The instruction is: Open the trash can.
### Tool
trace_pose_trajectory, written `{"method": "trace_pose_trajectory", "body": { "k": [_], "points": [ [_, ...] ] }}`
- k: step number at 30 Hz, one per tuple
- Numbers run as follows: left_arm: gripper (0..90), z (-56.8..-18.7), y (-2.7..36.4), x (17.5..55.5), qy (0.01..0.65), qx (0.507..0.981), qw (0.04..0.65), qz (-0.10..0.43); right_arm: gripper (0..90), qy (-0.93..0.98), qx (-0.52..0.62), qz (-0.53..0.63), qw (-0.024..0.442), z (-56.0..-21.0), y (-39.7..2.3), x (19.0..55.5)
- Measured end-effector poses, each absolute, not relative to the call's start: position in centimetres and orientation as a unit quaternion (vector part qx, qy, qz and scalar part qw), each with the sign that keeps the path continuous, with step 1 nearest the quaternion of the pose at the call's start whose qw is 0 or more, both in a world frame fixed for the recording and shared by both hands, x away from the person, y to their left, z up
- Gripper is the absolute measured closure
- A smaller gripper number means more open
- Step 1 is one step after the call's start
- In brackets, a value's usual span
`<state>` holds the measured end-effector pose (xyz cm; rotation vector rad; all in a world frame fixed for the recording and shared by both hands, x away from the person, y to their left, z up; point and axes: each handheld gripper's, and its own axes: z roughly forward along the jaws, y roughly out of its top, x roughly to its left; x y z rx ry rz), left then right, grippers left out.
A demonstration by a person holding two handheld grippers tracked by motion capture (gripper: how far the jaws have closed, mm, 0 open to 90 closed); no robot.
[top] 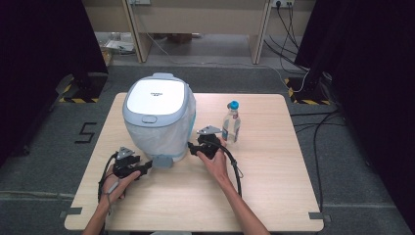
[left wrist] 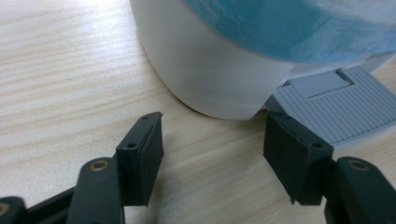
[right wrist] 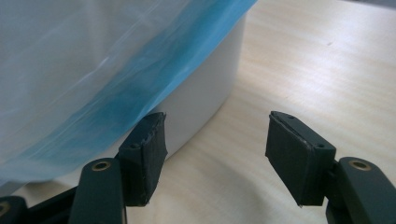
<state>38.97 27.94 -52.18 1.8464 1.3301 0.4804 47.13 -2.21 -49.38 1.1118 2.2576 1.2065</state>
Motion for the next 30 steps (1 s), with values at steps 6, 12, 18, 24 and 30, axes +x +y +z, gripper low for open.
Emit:
{"method": "trace_pose_trajectory", "body": {
  "k": [6, 12, 18, 24, 30],
  "points": [
    [36.7, -52.2, 27.7, 38.9, 0.520, 0.731, 0.394, 0.200, 37.8, 0.792, 0.402, 0.426, 0.173, -49.2, -2.2, 48.2],
    [34.6, -52.3, 27.8, 38.7, 0.522, 0.726, 0.404, 0.194, 34.3, 0.793, 0.396, 0.429, 0.177, -49.0, -2.3, 48.3],
    [28.7, -51.5, 28.2, 37.0, 0.517, 0.717, 0.427, 0.193, 31.3, 0.797, 0.387, 0.430, 0.173, -48.2, -3.5, 47.0],
    [30.0, -50.6, 27.4, 35.6, 0.504, 0.715, 0.445, 0.189, 30.4, 0.799, 0.376, 0.442, 0.155, -47.6, -4.7, 45.0],
    [32.0, -50.2, 26.3, 34.9, 0.490, 0.720, 0.458, 0.178, 30.5, 0.794, 0.369, 0.455, 0.161, -46.8, -5.8, 43.6]
  ]
}}
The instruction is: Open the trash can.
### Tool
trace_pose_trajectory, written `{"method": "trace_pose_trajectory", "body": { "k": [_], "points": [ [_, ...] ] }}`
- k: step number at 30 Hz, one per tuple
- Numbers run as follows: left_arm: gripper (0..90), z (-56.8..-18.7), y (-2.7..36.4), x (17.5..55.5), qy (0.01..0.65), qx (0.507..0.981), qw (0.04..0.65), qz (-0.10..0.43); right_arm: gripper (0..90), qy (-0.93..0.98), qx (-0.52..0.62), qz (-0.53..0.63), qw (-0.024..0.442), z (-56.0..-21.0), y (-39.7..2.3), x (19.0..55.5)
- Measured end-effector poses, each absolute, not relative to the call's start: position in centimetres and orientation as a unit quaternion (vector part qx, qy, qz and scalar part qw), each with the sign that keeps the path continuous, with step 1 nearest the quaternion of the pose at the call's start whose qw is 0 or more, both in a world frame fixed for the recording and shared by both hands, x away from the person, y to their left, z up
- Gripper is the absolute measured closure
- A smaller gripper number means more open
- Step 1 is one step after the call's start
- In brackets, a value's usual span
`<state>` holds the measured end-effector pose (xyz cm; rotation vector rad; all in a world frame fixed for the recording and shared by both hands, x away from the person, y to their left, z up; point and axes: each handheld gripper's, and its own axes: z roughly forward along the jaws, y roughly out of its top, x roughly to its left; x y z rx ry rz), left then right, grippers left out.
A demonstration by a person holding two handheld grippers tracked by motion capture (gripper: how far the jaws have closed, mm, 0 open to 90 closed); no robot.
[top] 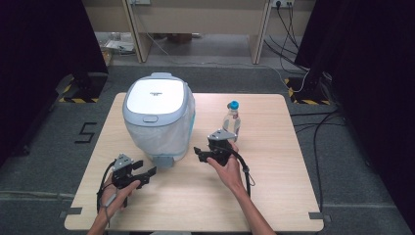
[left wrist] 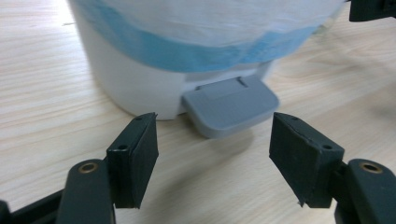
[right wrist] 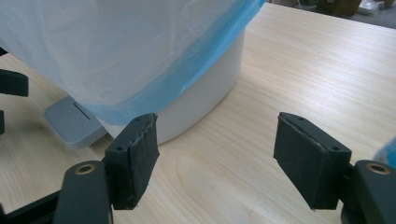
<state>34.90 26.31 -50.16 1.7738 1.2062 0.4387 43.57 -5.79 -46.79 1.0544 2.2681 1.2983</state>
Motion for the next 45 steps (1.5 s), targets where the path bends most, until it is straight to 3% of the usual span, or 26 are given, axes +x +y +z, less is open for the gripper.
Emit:
{"method": "trace_pose_trajectory", "body": {
  "k": [13, 16, 26, 30, 45],
  "points": [
    [34.8, -48.3, 25.0, 33.8, 0.465, 0.730, 0.471, 0.168, 32.5, 0.795, 0.377, 0.445, 0.168, -47.5, -8.2, 41.9],
    [42.6, -47.3, 25.1, 33.6, 0.459, 0.731, 0.477, 0.165, 32.7, 0.799, 0.376, 0.437, 0.169, -47.9, -8.6, 41.5],
    [81.2, -44.8, 25.5, 33.3, 0.437, 0.721, 0.509, 0.176, 33.0, 0.798, 0.394, 0.419, 0.179, -49.2, -10.8, 40.6],
    [89.2, -43.1, 25.9, 33.0, 0.427, 0.709, 0.530, 0.185, 32.9, 0.796, 0.400, 0.418, 0.176, -49.6, -11.3, 40.1],
    [89.6, -36.4, 27.1, 32.9, 0.394, 0.694, 0.563, 0.216, 32.6, 0.806, 0.393, 0.406, 0.177, -50.0, -11.5, 40.0]
  ]
}}
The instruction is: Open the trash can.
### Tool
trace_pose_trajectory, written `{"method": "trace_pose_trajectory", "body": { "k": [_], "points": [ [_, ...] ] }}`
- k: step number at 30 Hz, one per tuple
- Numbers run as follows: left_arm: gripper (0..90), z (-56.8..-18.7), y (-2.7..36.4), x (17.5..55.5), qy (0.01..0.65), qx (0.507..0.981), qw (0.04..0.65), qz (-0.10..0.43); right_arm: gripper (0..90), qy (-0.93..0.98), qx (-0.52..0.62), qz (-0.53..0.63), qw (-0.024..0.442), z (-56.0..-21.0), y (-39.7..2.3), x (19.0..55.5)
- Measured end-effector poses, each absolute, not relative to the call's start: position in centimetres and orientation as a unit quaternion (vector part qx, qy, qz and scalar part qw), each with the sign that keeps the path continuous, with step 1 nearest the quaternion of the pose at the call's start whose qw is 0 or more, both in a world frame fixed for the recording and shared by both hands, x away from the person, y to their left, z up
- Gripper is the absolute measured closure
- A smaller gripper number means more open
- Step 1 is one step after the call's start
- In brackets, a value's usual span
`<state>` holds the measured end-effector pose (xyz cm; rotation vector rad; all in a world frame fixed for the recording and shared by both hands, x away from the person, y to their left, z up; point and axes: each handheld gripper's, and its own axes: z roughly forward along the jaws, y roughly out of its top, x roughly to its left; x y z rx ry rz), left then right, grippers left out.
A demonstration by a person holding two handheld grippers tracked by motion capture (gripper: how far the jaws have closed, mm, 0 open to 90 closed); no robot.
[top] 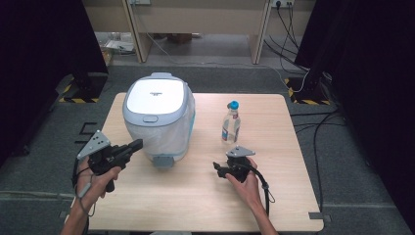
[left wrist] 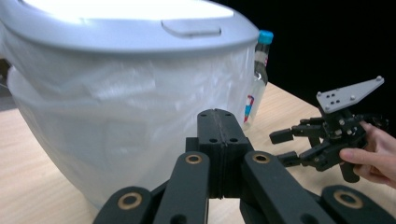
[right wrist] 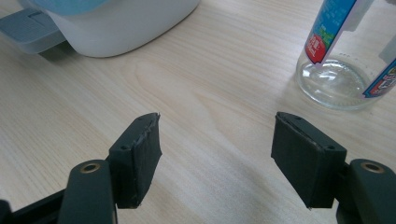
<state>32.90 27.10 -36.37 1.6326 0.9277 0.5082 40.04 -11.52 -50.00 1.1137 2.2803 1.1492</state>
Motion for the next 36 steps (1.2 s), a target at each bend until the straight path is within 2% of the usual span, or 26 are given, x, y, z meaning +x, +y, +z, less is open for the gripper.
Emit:
{"method": "trace_pose_trajectory", "body": {
  "k": [20, 36],
  "points": [
    [89.6, -32.2, 26.5, 34.5, 0.368, 0.684, 0.585, 0.232, 32.5, 0.813, 0.407, 0.374, 0.182, -51.6, -12.4, 40.0],
    [89.6, -31.7, 24.8, 37.5, 0.371, 0.688, 0.574, 0.244, 29.9, 0.819, 0.408, 0.360, 0.184, -51.8, -12.1, 39.9]
  ]
}}
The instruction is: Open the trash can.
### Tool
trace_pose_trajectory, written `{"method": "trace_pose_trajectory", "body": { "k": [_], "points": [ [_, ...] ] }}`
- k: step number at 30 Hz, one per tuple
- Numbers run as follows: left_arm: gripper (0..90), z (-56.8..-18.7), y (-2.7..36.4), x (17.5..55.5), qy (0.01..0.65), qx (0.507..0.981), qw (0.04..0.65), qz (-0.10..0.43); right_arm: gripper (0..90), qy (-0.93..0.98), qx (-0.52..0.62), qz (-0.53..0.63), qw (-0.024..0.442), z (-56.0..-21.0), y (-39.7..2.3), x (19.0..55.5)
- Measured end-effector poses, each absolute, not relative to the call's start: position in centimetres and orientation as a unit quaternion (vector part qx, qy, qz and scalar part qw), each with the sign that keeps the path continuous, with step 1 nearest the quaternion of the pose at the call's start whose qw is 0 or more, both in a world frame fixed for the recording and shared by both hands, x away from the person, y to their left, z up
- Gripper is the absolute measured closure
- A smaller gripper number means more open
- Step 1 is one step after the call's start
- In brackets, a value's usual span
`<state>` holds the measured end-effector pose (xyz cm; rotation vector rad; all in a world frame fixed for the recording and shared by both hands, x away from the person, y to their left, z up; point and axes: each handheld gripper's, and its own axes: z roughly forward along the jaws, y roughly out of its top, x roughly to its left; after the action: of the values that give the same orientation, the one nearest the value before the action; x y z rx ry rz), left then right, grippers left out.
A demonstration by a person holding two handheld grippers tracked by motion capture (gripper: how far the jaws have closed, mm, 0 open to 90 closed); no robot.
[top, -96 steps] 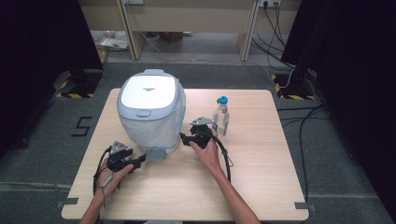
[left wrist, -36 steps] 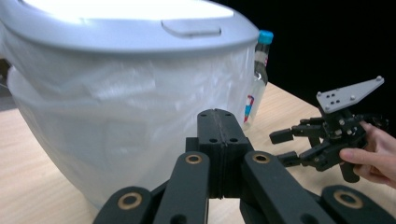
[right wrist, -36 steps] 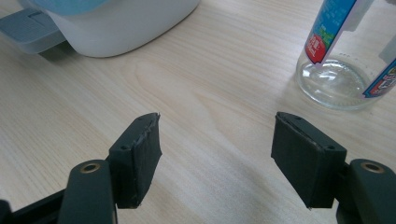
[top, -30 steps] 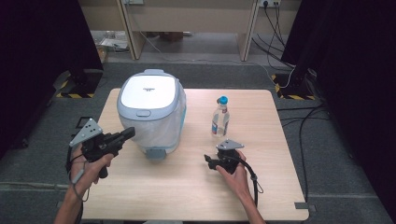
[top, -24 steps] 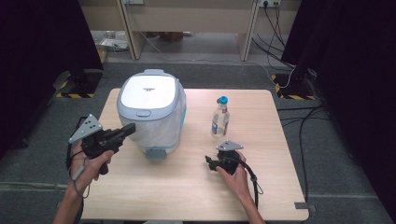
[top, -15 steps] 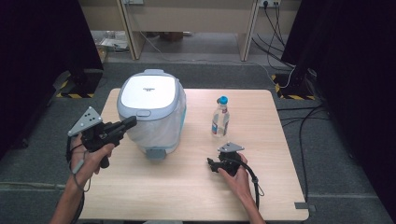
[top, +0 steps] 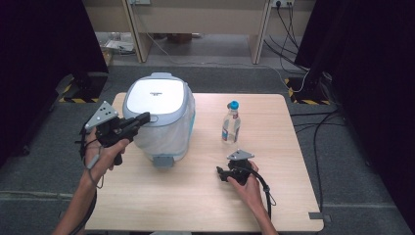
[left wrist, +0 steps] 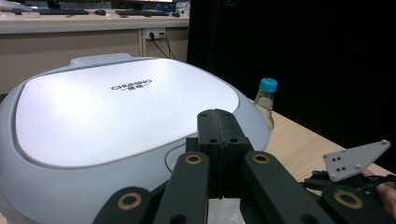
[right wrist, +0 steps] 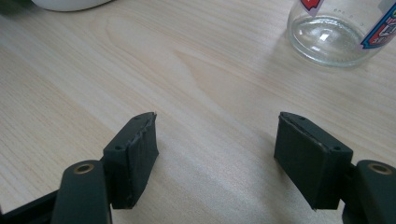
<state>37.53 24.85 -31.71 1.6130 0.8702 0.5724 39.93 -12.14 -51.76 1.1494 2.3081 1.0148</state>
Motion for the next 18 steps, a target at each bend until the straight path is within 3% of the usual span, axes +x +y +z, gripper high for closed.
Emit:
{"method": "trace_pose_trajectory", "body": {
  "k": [18],
  "points": [
    [89.5, -32.50, 24.16, 38.07, 0.370, 0.691, 0.559, 0.271, 29.5, 0.819, 0.408, 0.359, 0.184, -51.76, -12.12, 39.91]
  ]
}}
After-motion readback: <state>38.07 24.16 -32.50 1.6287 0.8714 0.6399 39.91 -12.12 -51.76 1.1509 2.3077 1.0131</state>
